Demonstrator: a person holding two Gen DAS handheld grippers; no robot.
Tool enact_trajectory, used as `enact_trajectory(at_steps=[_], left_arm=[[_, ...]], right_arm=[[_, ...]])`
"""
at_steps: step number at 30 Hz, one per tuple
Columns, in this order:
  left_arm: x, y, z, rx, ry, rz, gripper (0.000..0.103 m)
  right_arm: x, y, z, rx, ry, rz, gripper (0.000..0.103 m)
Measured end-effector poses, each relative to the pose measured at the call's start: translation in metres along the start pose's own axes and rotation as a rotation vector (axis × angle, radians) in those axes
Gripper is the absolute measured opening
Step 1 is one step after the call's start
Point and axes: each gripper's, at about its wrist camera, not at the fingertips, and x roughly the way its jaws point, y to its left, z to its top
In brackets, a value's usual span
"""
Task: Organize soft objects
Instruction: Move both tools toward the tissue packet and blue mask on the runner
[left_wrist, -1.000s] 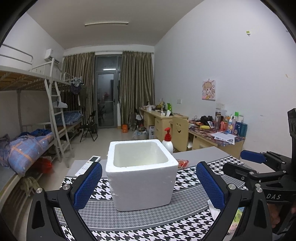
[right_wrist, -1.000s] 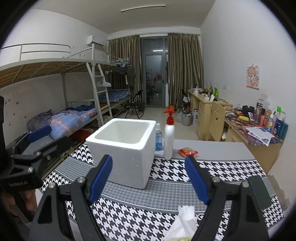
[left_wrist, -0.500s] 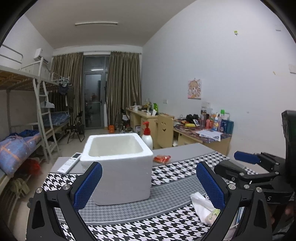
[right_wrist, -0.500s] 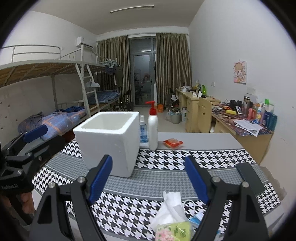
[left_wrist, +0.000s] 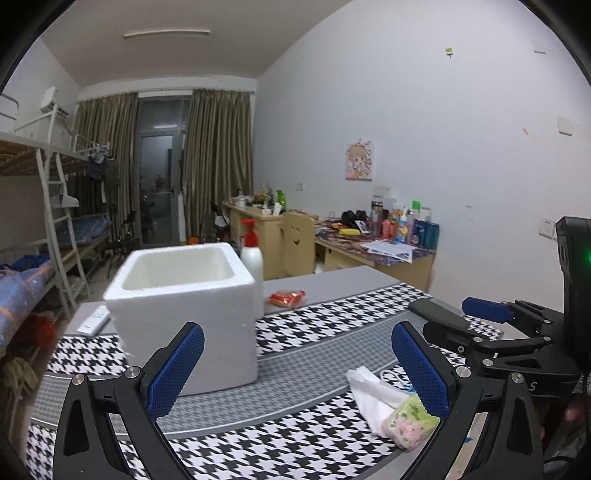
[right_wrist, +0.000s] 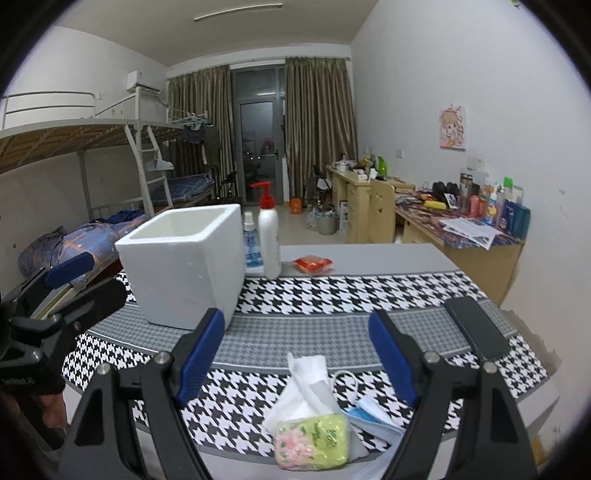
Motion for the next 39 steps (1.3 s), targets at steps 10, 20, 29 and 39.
enact_trajectory(at_steps=[10,20,29,39], left_arm=[[0.020,-0.021,-0.015,0.025,0.080,-0.091,0.102],[0.036,-0.040,-0.027,0.060,0.148,-0.158,0.102],[0.056,-0.059,-0.042,0.101,0.234,-0.234,0.102],[0.075,-0.073,-0.056,0.122,0.296,-0.270,0.102]], right_arm=[[-0.002,-0.025,-0.014,0.040,0.030,-0.062,0.084],[-0.004,-0.045,-0.026,0.074,0.048,-0.092,0.084],[0.000,-0.060,-0.042,0.094,0.088,-0.158,0.084],[0.007,-0.083,-0.064,0.151,0.148,-0.179,0.084]])
